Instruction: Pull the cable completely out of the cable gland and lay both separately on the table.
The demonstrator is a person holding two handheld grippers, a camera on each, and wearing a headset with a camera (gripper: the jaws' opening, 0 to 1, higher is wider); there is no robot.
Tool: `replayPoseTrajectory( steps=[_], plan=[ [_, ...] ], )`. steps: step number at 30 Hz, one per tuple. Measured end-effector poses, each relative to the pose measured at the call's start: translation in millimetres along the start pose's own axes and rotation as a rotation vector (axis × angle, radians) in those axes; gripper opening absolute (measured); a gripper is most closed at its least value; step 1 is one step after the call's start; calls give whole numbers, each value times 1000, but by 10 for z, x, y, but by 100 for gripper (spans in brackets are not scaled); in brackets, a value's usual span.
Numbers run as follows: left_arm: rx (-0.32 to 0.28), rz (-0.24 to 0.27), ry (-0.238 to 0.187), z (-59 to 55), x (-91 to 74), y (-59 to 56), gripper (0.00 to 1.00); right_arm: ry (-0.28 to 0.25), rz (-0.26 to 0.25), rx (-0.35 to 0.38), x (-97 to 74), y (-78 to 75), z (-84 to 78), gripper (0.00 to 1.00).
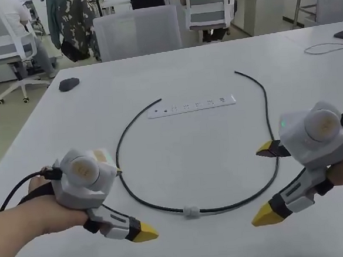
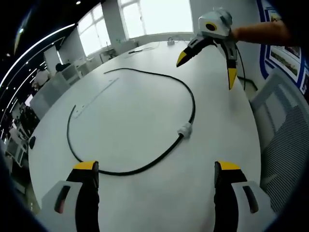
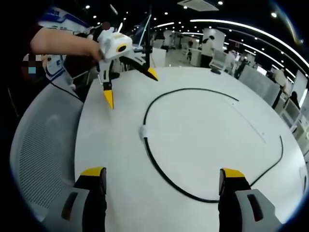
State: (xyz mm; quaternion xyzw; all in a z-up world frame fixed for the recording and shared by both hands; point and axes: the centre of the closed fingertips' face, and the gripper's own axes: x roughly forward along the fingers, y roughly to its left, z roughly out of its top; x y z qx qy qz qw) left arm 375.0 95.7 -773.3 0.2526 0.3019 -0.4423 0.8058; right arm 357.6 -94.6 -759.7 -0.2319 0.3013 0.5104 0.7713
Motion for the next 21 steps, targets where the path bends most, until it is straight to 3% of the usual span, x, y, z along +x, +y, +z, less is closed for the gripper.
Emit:
replayPoseTrajectory(
  steps=[7,16,21],
  plan=[
    [-18,-18,14,-47,52,-7,100,2,-4,-2,24,7,8,98],
    [8,1,-1,-46,35,74,100,12,-5,-10,86,13,45,96],
    [13,-4,-10,-29,31,59,100,-11,18,-8,178,63,153,87]
  ],
)
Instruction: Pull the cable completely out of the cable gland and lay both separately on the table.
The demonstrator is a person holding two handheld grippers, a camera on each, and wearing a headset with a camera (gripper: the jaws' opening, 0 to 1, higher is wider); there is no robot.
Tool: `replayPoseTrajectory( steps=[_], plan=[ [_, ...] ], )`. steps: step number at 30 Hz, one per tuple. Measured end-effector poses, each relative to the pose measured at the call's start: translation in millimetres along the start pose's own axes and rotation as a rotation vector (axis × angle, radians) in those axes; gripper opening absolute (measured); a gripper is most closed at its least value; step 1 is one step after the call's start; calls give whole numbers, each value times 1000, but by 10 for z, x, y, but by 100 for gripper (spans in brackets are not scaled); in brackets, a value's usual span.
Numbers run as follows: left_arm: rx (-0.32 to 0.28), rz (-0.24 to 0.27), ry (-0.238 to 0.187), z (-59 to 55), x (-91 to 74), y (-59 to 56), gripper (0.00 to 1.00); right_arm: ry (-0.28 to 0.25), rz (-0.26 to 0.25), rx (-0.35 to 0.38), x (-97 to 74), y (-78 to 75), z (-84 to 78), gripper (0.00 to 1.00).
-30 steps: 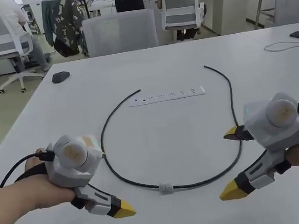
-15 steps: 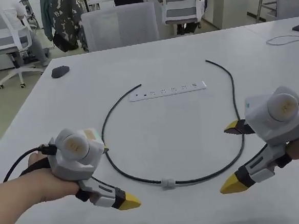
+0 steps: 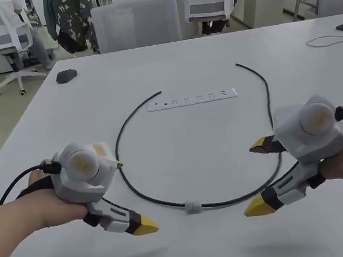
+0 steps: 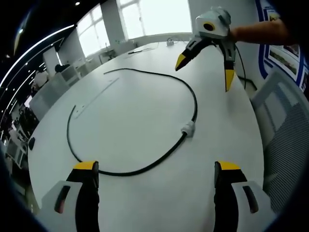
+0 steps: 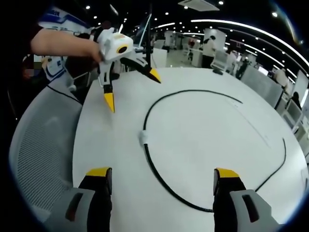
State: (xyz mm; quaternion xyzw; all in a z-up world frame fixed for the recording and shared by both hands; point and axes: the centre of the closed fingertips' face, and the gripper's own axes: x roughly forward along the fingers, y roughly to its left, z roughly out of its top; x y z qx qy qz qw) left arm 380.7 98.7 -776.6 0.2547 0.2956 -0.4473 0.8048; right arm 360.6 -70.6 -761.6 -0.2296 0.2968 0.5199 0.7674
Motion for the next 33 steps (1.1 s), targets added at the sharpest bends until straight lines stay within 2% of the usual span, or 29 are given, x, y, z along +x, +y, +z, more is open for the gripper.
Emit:
replayPoseTrajectory(
  steps=[5,7,9,16,18,21,24,26,27,33],
  plan=[
    [-7,2,7,-46,17,29,100,-5,37,0,156,89,45,76],
    [-14,13,-10,-14,12,31,100,-17,37,-11,217,127,79,71],
    [-21,16,-44,54,15,5,100,-15,40,-17,346,164,69,61],
    [-6,-7,-47,66,63,-80,97,-34,74,-8,658,308,132,48],
    [-13,-17,-56,77,57,-97,95,-37,70,-15,694,305,152,43],
    [8,-15,-44,18,68,-85,95,-47,64,-9,758,274,193,37],
    [-26,-26,-48,-10,57,-88,91,-47,69,-2,801,265,211,33],
    [-27,-25,-51,-18,47,-83,87,-46,71,-2,831,263,210,28],
    [-28,-25,-56,-16,43,-79,84,-45,72,-4,842,260,207,26],
    [-76,-48,-90,40,32,-92,82,-33,101,-1,914,309,164,18]
  ],
)
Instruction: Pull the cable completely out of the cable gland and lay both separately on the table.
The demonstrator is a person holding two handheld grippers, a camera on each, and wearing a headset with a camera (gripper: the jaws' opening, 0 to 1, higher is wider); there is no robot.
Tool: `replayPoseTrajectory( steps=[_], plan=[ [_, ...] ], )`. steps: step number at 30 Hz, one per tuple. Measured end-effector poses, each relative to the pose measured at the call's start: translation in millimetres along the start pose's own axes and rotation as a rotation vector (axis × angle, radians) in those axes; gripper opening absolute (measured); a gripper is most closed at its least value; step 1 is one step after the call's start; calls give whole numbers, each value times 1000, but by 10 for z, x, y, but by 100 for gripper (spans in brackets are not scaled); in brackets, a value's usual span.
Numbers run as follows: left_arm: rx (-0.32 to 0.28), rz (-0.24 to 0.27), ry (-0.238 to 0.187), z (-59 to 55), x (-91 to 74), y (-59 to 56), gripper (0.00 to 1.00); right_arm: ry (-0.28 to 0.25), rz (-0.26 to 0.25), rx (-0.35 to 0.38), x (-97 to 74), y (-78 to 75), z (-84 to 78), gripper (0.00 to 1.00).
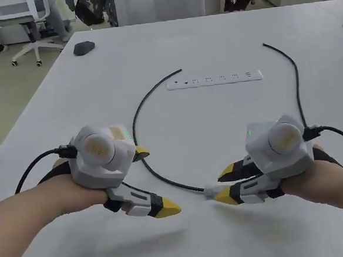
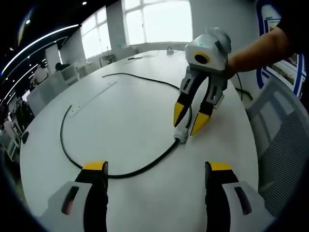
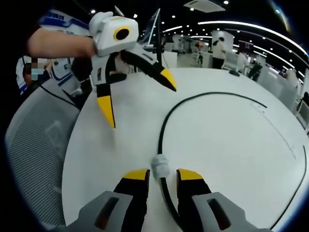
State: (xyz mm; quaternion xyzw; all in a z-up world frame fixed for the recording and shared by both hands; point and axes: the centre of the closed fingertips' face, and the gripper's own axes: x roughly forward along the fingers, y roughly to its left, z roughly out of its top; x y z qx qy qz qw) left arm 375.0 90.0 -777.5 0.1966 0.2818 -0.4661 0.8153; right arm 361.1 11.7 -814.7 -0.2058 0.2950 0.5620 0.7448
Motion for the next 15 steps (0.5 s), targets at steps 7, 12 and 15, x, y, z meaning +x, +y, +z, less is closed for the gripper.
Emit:
replayPoseTrajectory(
  steps=[7,12,15],
  plan=[
    [-35,-25,-2,-35,28,-51,81,9,3,15,52,-14,-9,14],
    [-62,-31,4,-111,40,-76,81,14,-3,-5,87,21,-52,11],
    [-85,-38,-5,-98,49,-109,81,-7,-9,3,97,20,-15,10]
  ],
)
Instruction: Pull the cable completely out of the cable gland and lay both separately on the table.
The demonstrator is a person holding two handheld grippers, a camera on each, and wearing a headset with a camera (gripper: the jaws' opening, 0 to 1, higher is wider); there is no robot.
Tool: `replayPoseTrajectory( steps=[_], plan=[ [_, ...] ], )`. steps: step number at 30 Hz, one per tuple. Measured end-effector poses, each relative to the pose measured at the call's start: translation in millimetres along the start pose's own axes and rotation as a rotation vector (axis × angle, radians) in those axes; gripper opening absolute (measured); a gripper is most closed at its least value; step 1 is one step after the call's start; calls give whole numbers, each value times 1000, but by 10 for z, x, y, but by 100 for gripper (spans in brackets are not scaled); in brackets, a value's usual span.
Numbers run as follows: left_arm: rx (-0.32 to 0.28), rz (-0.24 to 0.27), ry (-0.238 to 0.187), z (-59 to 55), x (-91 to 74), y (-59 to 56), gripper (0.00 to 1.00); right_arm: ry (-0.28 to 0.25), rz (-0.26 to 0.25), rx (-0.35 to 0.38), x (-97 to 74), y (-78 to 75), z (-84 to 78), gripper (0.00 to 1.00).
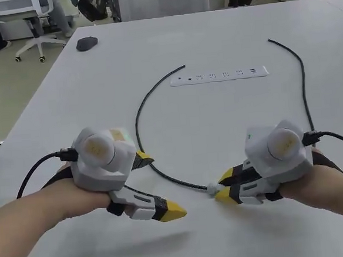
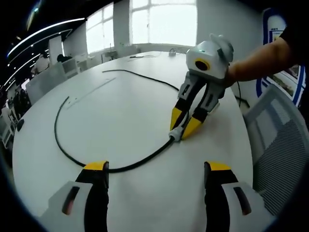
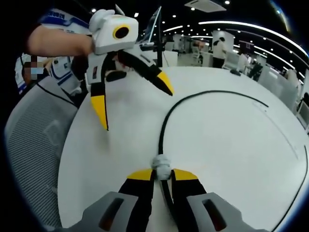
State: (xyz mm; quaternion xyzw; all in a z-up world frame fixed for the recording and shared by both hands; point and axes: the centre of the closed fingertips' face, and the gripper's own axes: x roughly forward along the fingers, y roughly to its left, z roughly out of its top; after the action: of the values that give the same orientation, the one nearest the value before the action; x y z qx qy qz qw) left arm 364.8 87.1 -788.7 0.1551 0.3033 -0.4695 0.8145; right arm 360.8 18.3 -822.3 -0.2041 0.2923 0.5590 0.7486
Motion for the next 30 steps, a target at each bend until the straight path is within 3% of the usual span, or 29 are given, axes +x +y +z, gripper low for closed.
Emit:
replayPoseTrajectory(
  steps=[2,4,5,7,11,14,16,19,22,23,24,26,28,30],
  plan=[
    [6,-6,1,5,5,-23,81,-1,-2,14,11,-4,7,10],
    [9,-8,-7,35,7,-30,81,5,-10,-19,21,-8,13,9],
    [2,-11,-16,58,8,-33,80,9,-12,-51,22,-8,12,9],
    [-22,-16,-38,113,4,-41,79,8,-11,-34,24,-5,9,9],
    [3,-63,-27,111,20,-177,78,29,-31,-2,15,-8,-4,8],
    [-1,-98,-34,148,19,-294,75,42,-23,-41,-15,54,-19,8],
    [6,-104,-56,221,23,-355,75,35,-10,-43,-71,89,-13,7],
    [-41,-129,-114,374,34,-424,74,24,5,-47,-167,130,12,7],
    [-67,-148,-123,412,53,-454,67,8,30,-67,-289,200,53,7],
    [-68,-151,-115,398,69,-459,65,-19,57,-117,-350,264,110,7],
    [-69,-170,-79,337,86,-506,61,-23,73,-105,-407,315,132,7],
    [-54,-198,-93,337,112,-590,57,-40,84,-132,-530,389,202,7],
    [-87,-243,-98,362,136,-702,56,-53,95,-150,-650,466,241,7],
    [-77,-306,-145,482,128,-848,52,-60,113,-169,-755,546,249,7]
  ],
)
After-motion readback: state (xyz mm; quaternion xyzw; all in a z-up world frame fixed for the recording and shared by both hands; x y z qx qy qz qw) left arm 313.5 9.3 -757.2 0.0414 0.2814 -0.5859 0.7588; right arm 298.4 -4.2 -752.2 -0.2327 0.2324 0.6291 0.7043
